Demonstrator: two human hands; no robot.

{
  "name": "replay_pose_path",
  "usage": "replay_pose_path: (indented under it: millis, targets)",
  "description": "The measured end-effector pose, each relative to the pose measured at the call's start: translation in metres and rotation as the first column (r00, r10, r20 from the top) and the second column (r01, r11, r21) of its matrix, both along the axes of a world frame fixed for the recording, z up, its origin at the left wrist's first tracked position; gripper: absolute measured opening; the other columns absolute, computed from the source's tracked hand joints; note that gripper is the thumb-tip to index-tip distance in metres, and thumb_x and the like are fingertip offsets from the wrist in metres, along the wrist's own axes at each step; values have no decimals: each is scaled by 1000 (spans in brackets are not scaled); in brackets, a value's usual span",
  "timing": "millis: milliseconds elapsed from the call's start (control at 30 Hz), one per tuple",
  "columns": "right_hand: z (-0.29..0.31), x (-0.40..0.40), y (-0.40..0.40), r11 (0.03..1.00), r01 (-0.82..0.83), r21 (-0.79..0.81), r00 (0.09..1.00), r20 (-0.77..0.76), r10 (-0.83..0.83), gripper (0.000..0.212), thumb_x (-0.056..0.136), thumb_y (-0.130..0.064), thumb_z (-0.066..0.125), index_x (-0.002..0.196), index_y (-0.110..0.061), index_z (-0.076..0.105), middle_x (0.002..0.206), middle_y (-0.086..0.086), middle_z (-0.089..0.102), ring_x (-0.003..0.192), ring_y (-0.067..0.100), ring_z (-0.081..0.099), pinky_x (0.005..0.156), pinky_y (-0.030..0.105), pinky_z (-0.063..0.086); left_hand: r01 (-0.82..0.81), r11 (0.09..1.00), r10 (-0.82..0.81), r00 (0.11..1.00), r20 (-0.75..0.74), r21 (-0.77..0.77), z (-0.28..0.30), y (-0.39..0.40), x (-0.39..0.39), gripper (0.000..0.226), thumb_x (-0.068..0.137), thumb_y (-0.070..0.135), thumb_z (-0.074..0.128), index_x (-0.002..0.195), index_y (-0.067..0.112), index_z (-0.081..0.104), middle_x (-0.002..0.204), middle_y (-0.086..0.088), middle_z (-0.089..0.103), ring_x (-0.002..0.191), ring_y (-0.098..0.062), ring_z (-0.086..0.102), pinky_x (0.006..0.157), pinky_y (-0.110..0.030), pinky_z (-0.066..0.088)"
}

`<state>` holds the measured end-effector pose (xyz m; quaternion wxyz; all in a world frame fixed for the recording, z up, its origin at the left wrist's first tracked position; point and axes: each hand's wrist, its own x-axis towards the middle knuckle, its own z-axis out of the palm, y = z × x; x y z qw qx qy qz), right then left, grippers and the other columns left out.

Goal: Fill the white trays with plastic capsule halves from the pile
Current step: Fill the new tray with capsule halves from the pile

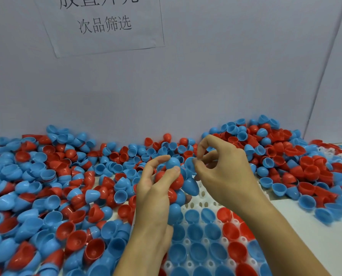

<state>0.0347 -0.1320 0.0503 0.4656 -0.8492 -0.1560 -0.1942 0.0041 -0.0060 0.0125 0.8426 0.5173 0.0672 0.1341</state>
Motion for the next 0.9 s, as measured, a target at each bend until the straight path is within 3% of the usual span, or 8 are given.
replay_pose_path:
  millis: [200, 333, 400, 600, 667, 767, 833, 900]
  targets:
    - [-2, 1, 4, 999, 47, 27, 998, 31, -47, 22, 86, -9, 71, 79, -29, 69, 69, -11, 67, 66, -4, 63, 55, 8, 47, 31, 995, -32, 999, -17, -91, 0, 1, 1, 20, 87, 15, 68, 92, 33, 74, 102, -13, 65, 73, -25, 61, 55, -35, 53]
    - [-3, 1, 5, 996, 51, 72, 998, 29, -53, 30, 85, -7, 73, 80, -32, 58, 67, -9, 66, 66, -3, 65, 52, 8, 49, 39, 988, -44, 999, -32, -152, 4, 2, -1, 20, 74, 19, 73, 91, 31, 74, 99, -10, 66, 59, -19, 64, 46, -31, 52]
    - [-5, 2, 6, 997, 63, 54, 997, 50, -66, 30, 84, -4, 72, 75, -30, 61, 64, -8, 65, 66, -2, 65, 53, 8, 49, 27, 988, -34, 999, -39, -152, 4, 2, -1, 19, 79, 16, 71, 91, 30, 75, 97, -10, 67, 59, -18, 65, 46, -30, 52]
    - [-4, 1, 5, 999, 33, 38, 999, 22, -34, 29, 87, 1, 65, 80, -23, 78, 66, -19, 67, 67, -7, 66, 56, 3, 46, 1, 994, -6, 999, -38, -110, 2, 2, 0, 19, 87, 15, 69, 96, 32, 74, 99, -10, 67, 65, -19, 65, 50, -32, 53]
    - [-4, 0, 2, 1000, 8, 24, 1000, -28, -7, 28, 86, 0, 61, 81, -20, 79, 58, -10, 69, 56, 2, 66, 49, 5, 45, -9, 997, 7, 1000, -29, -72, 1, 3, 1, 22, 87, 14, 69, 97, 33, 73, 99, -10, 67, 68, -19, 65, 53, -34, 54]
    - [-3, -1, -1, 996, -81, -22, 987, -139, 77, 27, 88, -21, 60, 66, -21, 77, 48, -8, 61, 42, 6, 54, 44, 10, 41, -27, 1000, 26, 1000, -5, -4, -2, 3, 2, 25, 86, 14, 71, 96, 36, 74, 95, -11, 67, 77, -23, 63, 67, -38, 55]
    - [-2, 0, -3, 993, -109, -51, 975, -200, 97, 23, 88, -36, 67, 69, -28, 76, 59, -14, 68, 58, -4, 63, 54, 6, 46, -32, 999, 32, 999, 15, 34, -3, 3, 2, 26, 86, 13, 70, 96, 37, 74, 87, -7, 65, 80, -24, 60, 74, -40, 53]
    - [-2, 1, -4, 993, -93, -66, 975, -207, 78, 20, 85, -39, 74, 66, -35, 70, 69, -15, 72, 75, -9, 67, 60, 5, 48, -25, 998, 23, 999, 30, 58, -3, 3, 2, 28, 87, 11, 69, 95, 37, 74, 80, -4, 62, 78, -24, 58, 73, -40, 51]
